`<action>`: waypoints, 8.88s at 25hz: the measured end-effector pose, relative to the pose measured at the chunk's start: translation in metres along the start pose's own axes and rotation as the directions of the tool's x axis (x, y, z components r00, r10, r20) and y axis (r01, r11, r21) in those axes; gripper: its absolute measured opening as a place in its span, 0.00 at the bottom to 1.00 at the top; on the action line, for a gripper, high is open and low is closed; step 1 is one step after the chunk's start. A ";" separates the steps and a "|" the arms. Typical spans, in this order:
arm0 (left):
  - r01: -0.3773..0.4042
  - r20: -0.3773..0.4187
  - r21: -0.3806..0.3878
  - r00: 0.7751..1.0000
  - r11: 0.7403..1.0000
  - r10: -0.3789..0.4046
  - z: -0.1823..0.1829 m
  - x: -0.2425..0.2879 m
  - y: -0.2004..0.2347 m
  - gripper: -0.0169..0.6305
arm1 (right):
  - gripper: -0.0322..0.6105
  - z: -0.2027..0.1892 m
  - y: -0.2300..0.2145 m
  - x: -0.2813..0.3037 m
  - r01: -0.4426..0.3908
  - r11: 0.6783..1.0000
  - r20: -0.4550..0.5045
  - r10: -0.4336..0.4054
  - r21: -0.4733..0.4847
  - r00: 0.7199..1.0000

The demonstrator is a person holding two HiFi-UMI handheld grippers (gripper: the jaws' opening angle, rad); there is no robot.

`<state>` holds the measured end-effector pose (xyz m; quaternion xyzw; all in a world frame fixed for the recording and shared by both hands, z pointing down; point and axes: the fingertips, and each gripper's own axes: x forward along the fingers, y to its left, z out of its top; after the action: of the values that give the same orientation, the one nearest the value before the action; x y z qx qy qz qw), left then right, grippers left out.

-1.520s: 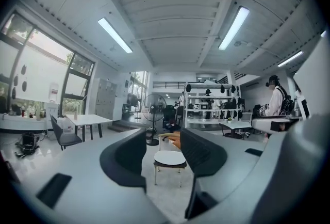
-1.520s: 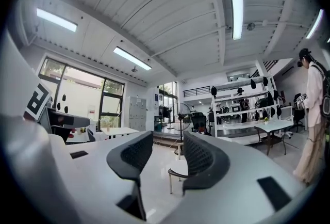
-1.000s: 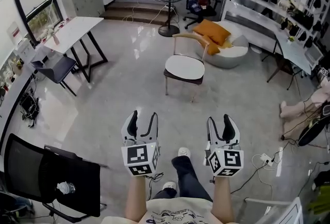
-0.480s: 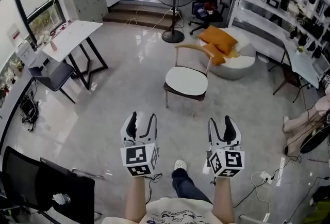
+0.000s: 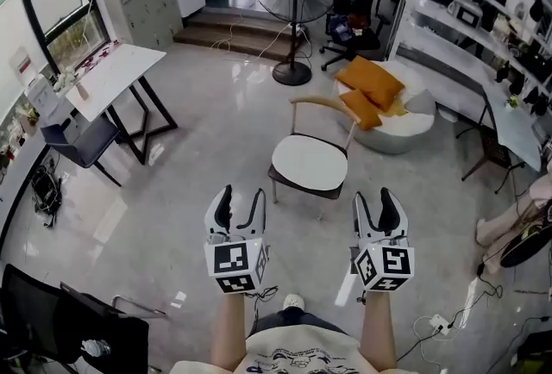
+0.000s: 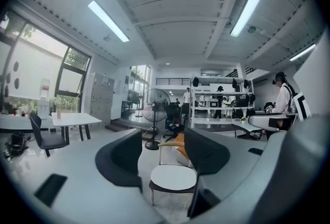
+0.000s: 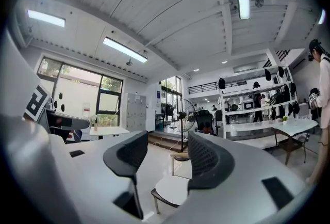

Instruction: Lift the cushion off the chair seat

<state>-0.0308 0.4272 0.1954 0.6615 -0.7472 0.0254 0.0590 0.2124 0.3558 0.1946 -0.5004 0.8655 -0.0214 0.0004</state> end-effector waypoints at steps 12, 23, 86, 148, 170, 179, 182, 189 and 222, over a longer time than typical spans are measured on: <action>-0.016 -0.051 0.006 0.999 1.000 0.016 -0.011 0.112 0.009 0.41 | 0.43 -0.026 -0.037 0.108 -0.010 0.999 -0.052 0.012 0.039 0.999; 0.033 -0.075 -0.004 0.997 0.999 -0.033 -0.005 0.298 0.041 0.41 | 0.43 -0.034 -0.086 0.274 0.067 0.997 -0.069 -0.064 0.042 0.996; 0.035 -0.833 -0.067 0.549 0.997 -0.075 -0.502 0.673 0.085 0.42 | 0.46 -0.552 -0.258 0.542 0.226 0.969 -0.800 -0.055 0.102 0.598; 0.060 -0.862 -0.025 0.504 0.998 -0.052 -0.564 0.676 0.081 0.09 | 0.11 -0.619 -0.277 0.509 0.253 0.957 -0.865 -0.005 0.141 0.502; -0.088 -0.643 -0.098 0.766 0.991 0.005 -0.270 0.595 0.114 0.09 | 0.11 -0.300 -0.226 0.524 0.172 0.980 -0.628 -0.072 0.099 0.775; -0.106 -0.515 -0.098 0.856 0.990 0.041 -0.153 0.562 0.126 0.09 | 0.11 -0.181 -0.200 0.521 0.145 0.986 -0.502 -0.084 0.084 0.861; -0.108 -0.486 -0.093 0.873 0.990 0.050 -0.122 0.552 0.124 0.09 | 0.11 -0.149 -0.196 0.515 0.129 0.989 -0.469 -0.080 0.074 0.880; -0.112 -0.388 -0.087 0.919 0.990 0.070 -0.057 0.533 0.120 0.09 | 0.11 -0.084 -0.190 0.504 0.106 0.992 -0.357 -0.075 0.068 0.931; -0.114 -0.125 -0.088 0.987 0.990 0.103 0.065 0.493 0.104 0.09 | 0.11 0.043 -0.189 0.483 0.055 0.996 -0.061 -0.051 0.067 0.997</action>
<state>-0.1957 -0.0529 0.1947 0.6136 -0.7775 0.0328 0.1337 0.1361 -0.1585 0.1688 -0.5219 0.8504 -0.0658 -0.0089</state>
